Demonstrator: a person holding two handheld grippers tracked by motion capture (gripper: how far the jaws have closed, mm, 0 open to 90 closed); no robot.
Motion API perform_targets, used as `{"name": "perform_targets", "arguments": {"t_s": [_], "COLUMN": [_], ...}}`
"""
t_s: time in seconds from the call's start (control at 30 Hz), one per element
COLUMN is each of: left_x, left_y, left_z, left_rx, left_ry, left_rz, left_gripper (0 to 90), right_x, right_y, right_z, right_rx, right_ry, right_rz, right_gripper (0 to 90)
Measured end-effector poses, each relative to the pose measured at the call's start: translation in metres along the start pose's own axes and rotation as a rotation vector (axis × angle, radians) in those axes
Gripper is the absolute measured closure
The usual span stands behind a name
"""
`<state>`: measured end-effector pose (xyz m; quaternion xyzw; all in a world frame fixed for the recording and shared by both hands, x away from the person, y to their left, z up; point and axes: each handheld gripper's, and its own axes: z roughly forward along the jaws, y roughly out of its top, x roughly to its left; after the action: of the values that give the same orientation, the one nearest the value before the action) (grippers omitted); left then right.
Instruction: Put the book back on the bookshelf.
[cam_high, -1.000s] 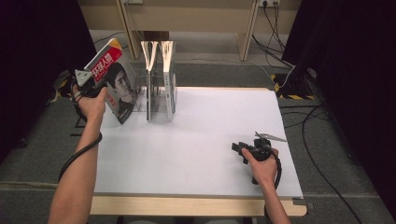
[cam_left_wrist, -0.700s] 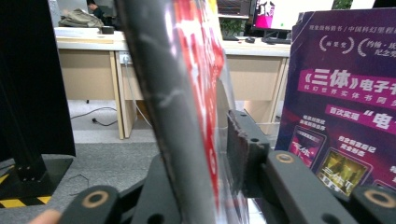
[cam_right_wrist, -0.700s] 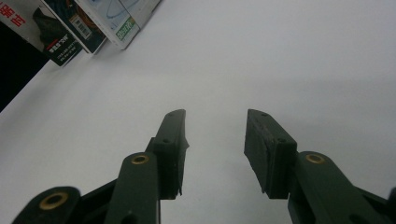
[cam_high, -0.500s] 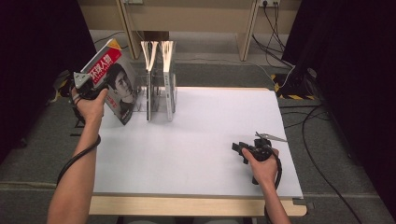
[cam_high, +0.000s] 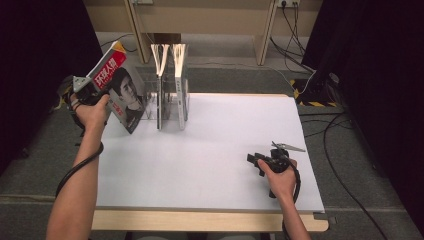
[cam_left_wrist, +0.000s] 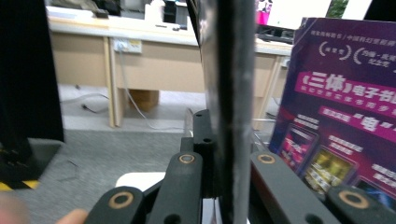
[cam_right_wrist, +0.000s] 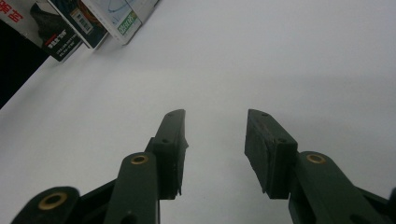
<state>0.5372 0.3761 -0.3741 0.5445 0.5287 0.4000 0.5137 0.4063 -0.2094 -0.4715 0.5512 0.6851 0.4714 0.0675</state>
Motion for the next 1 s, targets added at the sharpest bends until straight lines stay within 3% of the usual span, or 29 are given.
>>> {"name": "perform_targets", "arguments": {"t_s": [0.23,0.37,0.6,0.77,0.9,1.0], "left_x": [-0.014,-0.015,-0.011,-0.006,-0.002,-0.002], "left_y": [-0.005,-0.006,-0.011,-0.015,-0.019,-0.018], "left_z": [0.001,0.001,0.001,-0.002,-0.002,-0.001], "left_rx": [-0.051,-0.041,-0.027,-0.022,-0.002,0.007], "left_ry": [0.068,0.056,0.050,0.034,0.006,-0.003], "left_rz": [0.114,0.136,0.110,0.065,0.028,0.024], "left_gripper": [86.3,82.7,74.4,69.6,74.5,76.5], "right_x": [-0.002,-0.003,-0.001,-0.001,-0.001,-0.001], "right_y": [0.000,0.000,0.001,0.000,0.001,0.000], "right_z": [-0.002,-0.003,-0.003,-0.003,-0.002,-0.002], "right_rx": [-0.004,-0.004,-0.003,-0.002,-0.001,0.001], "right_ry": [-0.001,-0.004,-0.001,-0.002,0.000,0.001], "right_rz": [0.008,0.004,0.007,0.008,0.004,0.002], "right_gripper": [58.4,58.3,58.2,58.1,58.1,58.0]}}
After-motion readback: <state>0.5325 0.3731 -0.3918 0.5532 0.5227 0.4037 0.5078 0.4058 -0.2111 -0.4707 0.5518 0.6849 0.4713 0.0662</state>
